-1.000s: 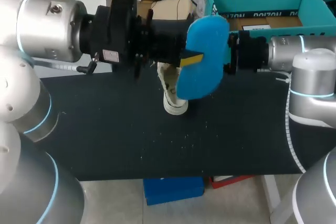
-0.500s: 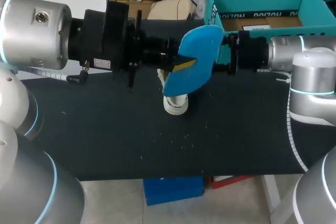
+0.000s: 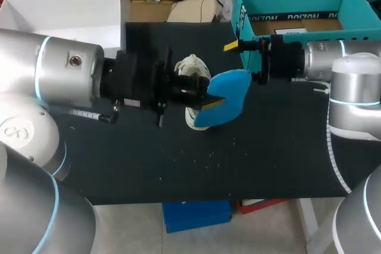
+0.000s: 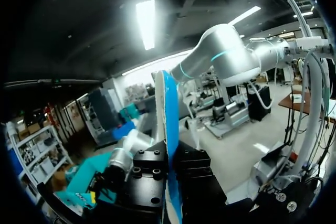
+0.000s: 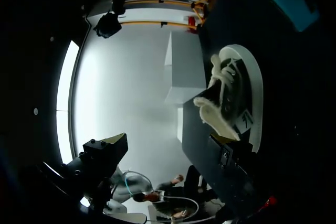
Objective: Take the shoe out of the shoebox, open the shoe tongue, remove and reinsert the insole, then place the shoe into the shoebox
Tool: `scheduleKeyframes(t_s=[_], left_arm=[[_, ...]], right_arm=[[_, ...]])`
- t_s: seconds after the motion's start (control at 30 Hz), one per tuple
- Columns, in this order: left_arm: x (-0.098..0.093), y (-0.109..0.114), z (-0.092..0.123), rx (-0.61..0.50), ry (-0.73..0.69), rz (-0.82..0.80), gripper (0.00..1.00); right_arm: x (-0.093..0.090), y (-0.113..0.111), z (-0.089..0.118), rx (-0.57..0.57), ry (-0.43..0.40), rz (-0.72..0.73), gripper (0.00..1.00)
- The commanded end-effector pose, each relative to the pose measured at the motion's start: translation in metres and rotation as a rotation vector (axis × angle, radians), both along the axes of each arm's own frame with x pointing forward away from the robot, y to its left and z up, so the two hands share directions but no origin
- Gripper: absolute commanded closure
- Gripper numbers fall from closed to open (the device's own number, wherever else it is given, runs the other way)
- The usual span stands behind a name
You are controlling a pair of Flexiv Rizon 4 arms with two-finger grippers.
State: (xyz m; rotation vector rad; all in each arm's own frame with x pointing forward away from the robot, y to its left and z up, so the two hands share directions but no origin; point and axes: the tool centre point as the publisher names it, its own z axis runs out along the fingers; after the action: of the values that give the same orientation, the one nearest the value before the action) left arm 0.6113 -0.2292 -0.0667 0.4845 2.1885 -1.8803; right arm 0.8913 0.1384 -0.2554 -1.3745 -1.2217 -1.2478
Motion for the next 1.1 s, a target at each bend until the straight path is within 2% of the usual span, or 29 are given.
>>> scheduleKeyframes(t_s=[0.03,0.2,0.33,0.83,0.9,0.97,1.0,1.07,1.1], left_arm=[[0.007,-0.003,-0.027,-0.095,-0.028,-0.020,1.00],[0.016,0.001,-0.049,-0.128,-0.115,-0.022,1.00],[0.024,0.007,-0.070,-0.096,-0.165,-0.023,1.00],[0.024,0.007,-0.070,-0.096,-0.165,-0.023,1.00],[0.019,-0.001,-0.073,-0.138,-0.281,-0.073,1.00],[0.021,-0.001,-0.088,-0.141,-0.332,-0.057,1.00],[0.021,-0.001,-0.094,-0.180,-0.358,-0.083,1.00],[0.021,0.000,-0.106,-0.121,-0.462,-0.096,1.00],[0.021,0.002,-0.111,-0.131,-0.481,-0.098,1.00]], right_arm=[[0.000,0.002,-0.001,-0.001,0.000,-0.003,0.00],[0.000,0.002,-0.001,-0.001,0.000,-0.003,0.00],[0.000,0.002,-0.001,-0.001,0.000,-0.003,0.00],[0.000,0.002,-0.001,-0.001,0.000,-0.003,0.00],[0.000,0.002,-0.001,-0.001,0.000,-0.003,0.00],[0.000,0.002,-0.001,-0.001,0.000,-0.003,0.00],[0.000,0.002,-0.001,-0.001,0.000,-0.003,0.00],[0.000,0.002,-0.001,-0.001,0.000,-0.003,0.00],[0.000,0.002,-0.001,-0.001,0.000,-0.003,0.00]])
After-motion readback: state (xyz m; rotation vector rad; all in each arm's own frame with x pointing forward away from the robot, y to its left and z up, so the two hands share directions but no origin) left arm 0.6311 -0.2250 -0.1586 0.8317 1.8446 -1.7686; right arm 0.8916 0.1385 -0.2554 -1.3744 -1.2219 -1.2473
